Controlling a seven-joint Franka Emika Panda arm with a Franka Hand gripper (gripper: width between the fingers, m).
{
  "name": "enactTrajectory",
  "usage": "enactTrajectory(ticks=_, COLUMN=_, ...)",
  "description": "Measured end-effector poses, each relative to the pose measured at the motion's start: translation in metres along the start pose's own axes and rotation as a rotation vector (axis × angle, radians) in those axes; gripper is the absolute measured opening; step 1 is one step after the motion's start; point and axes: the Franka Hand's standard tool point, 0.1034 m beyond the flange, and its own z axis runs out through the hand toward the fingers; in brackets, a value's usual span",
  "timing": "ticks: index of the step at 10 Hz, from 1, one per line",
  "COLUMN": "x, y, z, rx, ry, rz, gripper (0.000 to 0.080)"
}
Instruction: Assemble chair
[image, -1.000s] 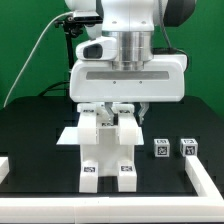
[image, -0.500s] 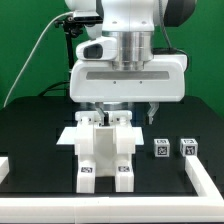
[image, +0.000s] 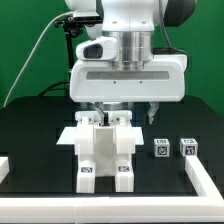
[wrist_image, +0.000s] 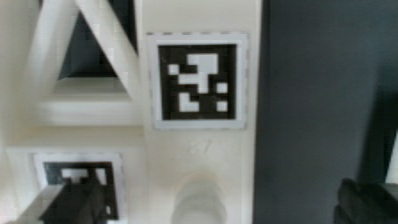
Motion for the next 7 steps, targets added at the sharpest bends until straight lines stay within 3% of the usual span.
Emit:
enactTrajectory(ticks=2, x=-0.003, y=-0.004, z=-0.004, rx=0.004, ry=-0.018, rz=0.026, gripper=0.0649)
enactTrajectory(ticks=3, x=-0.008, y=-0.016, z=-0.021, rx=0.015, ry=-0.037, rz=0.042, gripper=0.0649)
enactTrajectory(ticks=6, x=-0.031, y=-0.069, z=-0.055, rx=0.011, ry=0.002, rz=0.050, gripper=0.0649)
enactTrajectory(ticks=7, x=-0.043, y=-0.091, z=-0.056, rx=0.018, ry=0.010, rz=0.020, gripper=0.0649)
